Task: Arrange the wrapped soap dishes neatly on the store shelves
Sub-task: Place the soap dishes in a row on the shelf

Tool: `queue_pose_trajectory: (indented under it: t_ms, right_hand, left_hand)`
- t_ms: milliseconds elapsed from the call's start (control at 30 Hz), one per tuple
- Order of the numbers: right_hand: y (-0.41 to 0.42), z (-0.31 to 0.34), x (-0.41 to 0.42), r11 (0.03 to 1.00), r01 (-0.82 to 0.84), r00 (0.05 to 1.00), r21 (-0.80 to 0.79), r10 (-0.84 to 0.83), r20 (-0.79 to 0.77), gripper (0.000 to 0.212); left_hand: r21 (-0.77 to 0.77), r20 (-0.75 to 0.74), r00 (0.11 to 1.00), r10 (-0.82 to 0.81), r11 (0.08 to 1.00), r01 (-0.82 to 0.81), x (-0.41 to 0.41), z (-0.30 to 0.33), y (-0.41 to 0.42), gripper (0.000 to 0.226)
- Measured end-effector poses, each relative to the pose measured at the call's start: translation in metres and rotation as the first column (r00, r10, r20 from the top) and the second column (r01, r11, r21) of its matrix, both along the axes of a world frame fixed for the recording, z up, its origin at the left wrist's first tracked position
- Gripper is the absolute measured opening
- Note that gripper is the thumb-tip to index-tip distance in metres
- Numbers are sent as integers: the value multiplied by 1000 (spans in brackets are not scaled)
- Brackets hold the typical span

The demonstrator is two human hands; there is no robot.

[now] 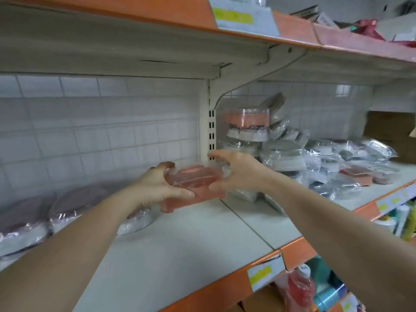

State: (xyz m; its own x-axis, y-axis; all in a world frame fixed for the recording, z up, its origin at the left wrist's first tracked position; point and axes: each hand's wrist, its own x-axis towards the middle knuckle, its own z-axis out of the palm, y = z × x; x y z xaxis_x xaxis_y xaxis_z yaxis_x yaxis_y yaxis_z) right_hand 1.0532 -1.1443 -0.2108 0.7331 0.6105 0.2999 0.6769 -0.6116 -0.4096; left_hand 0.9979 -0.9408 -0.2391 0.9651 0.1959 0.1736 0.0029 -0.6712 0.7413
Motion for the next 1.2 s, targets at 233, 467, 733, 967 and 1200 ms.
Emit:
queue_pose_trajectory:
  t_ms: [233, 467, 733, 967, 1200]
  right_hand:
    - [-64, 4, 51, 731, 673, 733, -108, -641, 228, 80]
    - [-91, 10, 59, 744, 666, 733, 58, -666, 139, 63]
    - [-100, 15, -6, 909, 364, 845, 204, -414, 339, 58]
    - [-34, -31, -16, 979, 54, 904, 196, -132, 407, 62]
    - [39, -37, -67, 972, -119, 925, 205, 33, 378, 59]
  left_hand:
    - [-18, 19, 992, 121, 992, -121, 31, -2, -26, 119]
    - [20, 78, 972, 223, 974, -225, 36, -2, -40, 103]
    - [76, 117, 935, 335, 936, -345, 20, -6, -57, 107]
    - [72, 178, 822, 541, 826, -559, -35, -14, -35, 111]
    - [75, 189, 680, 709, 680, -729, -136, -17, 27, 106]
